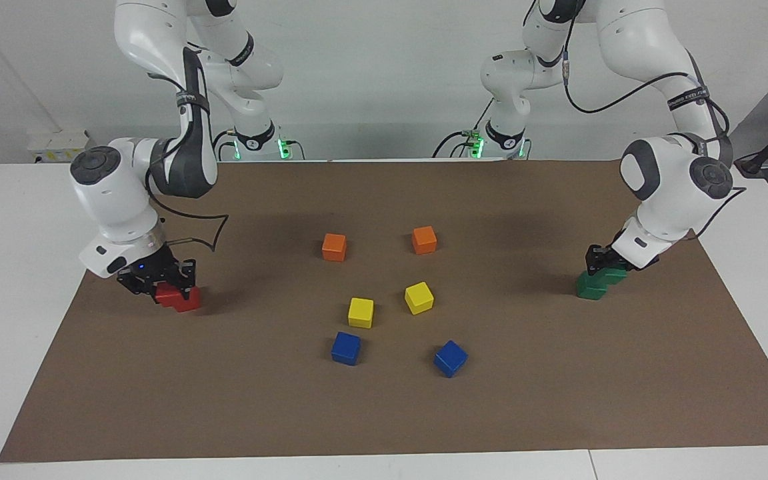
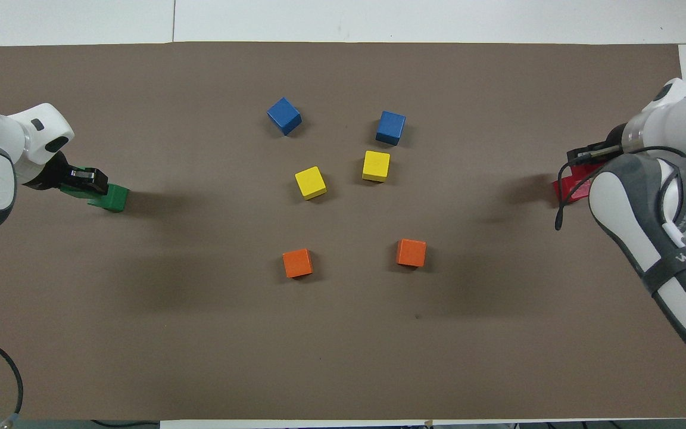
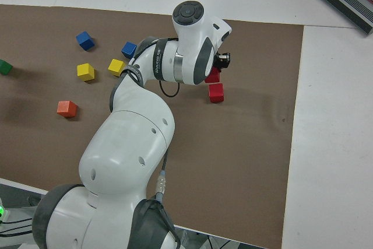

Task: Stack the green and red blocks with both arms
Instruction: 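Lower each held block onto its matching block and open both grippers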

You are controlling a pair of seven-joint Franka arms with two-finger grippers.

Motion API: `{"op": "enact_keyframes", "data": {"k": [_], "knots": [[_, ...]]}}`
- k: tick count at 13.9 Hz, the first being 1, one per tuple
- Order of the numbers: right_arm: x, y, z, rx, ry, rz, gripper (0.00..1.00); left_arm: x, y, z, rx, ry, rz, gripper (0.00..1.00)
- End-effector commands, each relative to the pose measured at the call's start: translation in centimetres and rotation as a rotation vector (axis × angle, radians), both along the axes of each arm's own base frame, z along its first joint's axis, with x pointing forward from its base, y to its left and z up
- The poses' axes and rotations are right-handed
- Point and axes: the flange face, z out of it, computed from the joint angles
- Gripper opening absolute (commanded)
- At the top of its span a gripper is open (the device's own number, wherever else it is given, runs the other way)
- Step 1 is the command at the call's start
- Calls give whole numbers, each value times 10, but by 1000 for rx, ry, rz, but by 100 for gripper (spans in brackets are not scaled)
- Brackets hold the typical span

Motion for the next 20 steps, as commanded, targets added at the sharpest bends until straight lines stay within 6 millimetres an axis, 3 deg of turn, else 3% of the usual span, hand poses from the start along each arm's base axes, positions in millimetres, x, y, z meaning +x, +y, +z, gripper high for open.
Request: {"op": "enact_keyframes", "data": {"k": [1,7,11,12,14,15,16,17,18,20], "knots": [[-18,2,-6,2,-18,29,0,-2,2,-10,13,-13,-42,0],[-28,2,-20,-1,-37,46,0,-10,1,-33,13,-10,-47,0],[-33,-4,-23,-3,-40,45,0,-12,2,-34,13,-5,-44,0],[-34,-8,-23,-5,-39,53,0,-13,3,-35,13,-3,-43,19],[-34,-10,-23,-5,-41,55,0,-15,2,-37,13,3,-40,100],[-34,-11,-24,-4,-38,53,11,-15,3,-36,13,1,-38,100],[-34,-11,-23,2,-42,48,89,-16,3,-35,13,6,-38,100],[-34,-10,-22,15,-44,37,100,-15,6,-27,14,-3,-35,100],[-34,-8,-22,21,-44,32,100,-15,8,-17,16,-12,-30,100],[-33,-8,-20,20,-48,33,100,-17,12,26,20,-26,-15,100]]}}
